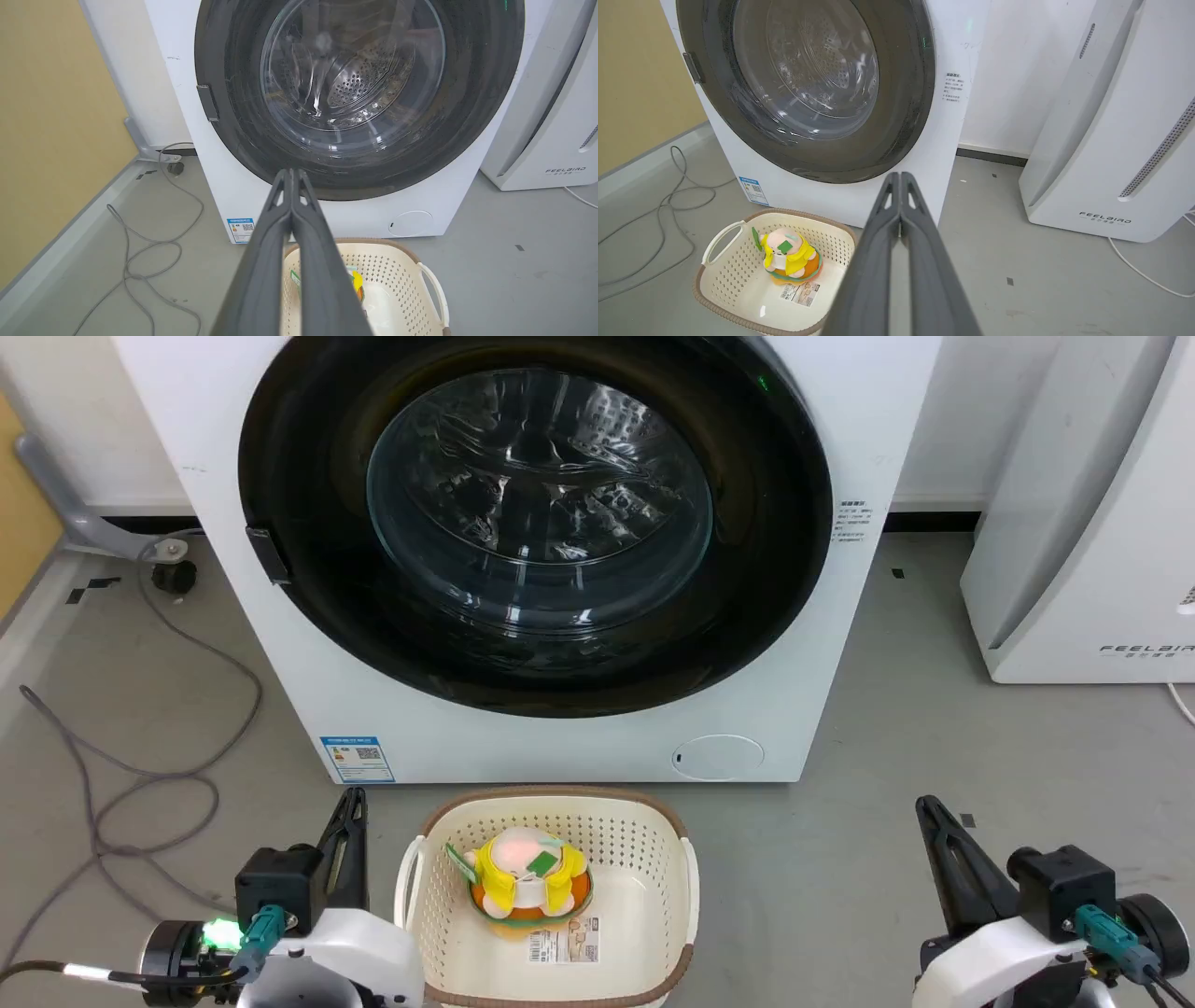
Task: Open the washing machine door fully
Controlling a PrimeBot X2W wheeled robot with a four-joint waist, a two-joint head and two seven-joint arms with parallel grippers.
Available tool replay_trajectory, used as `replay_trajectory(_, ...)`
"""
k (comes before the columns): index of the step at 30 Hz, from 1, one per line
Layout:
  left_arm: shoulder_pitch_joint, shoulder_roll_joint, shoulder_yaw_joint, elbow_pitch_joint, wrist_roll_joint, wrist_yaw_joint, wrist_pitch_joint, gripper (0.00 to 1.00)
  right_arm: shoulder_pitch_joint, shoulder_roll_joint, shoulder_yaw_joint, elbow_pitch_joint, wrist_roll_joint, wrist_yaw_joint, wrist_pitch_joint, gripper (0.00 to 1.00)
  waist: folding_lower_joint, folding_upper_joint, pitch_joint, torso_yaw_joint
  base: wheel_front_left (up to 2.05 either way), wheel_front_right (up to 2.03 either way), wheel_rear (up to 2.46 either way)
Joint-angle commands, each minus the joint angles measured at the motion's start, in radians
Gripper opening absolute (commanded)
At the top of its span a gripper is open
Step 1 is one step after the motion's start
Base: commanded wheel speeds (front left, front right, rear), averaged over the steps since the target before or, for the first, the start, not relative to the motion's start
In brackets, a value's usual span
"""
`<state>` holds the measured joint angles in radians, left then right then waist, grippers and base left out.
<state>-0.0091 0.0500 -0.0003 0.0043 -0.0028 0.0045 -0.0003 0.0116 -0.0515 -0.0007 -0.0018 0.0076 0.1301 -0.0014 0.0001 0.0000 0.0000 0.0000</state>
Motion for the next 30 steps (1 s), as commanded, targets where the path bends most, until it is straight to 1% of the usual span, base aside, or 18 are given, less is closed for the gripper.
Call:
replay_trajectory(1,0.009,0.0,0.0,-0.004,0.003,-0.005,0.0,0.0,-0.012,0.001,0.001,0.002,-0.008,0.001,0.001,0.0,-0.0001,0.0,0.0,0.0,0.0,0.0,0.0)
replay_trajectory(24,0.009,0.0,0.0,-0.004,0.003,-0.005,0.0,0.0,-0.012,0.001,0.001,0.002,-0.008,0.001,0.001,0.0,-0.0001,0.0,0.0,0.0,0.0,0.0,0.0)
replay_trajectory(25,0.0,0.0,0.0,0.0,0.0,0.0,0.0,1.0,0.0,0.0,0.0,0.0,0.0,0.0,0.0,1.0,0.0,0.0,0.0,0.0,0.0,0.0,0.0)
replay_trajectory(30,-0.001,0.0,-0.005,0.007,-0.005,0.0,-0.006,1.0,0.001,0.0,-0.001,0.004,0.005,0.0,-0.005,1.0,0.0,0.0,0.0,0.0,0.0,0.0,0.0)
